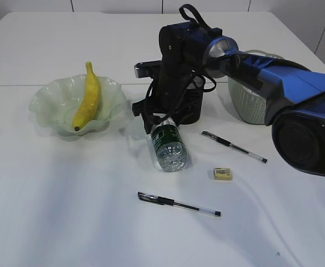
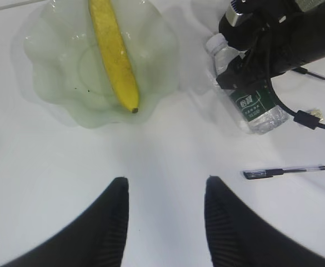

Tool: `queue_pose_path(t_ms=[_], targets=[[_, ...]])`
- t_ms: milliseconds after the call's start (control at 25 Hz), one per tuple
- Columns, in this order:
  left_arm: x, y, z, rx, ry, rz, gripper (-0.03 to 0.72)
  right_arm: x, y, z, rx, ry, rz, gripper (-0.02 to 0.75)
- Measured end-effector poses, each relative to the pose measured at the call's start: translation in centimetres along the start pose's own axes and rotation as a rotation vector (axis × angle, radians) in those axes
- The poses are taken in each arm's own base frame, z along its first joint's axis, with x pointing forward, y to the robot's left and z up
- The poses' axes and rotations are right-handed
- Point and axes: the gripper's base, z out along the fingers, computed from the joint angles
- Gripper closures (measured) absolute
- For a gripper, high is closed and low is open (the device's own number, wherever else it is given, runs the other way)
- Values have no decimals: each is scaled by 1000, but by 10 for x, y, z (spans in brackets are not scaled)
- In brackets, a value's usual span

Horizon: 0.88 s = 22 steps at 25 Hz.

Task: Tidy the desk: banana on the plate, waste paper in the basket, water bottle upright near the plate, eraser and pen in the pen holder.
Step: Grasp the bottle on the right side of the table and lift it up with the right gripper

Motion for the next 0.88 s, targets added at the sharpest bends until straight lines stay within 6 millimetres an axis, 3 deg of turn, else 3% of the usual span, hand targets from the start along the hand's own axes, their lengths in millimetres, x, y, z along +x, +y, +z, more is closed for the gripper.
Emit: queue_pose_path(t_ms=[880], targets=[[2,0,0,4,19,-2,370,0,0,0,1,0,0,186]])
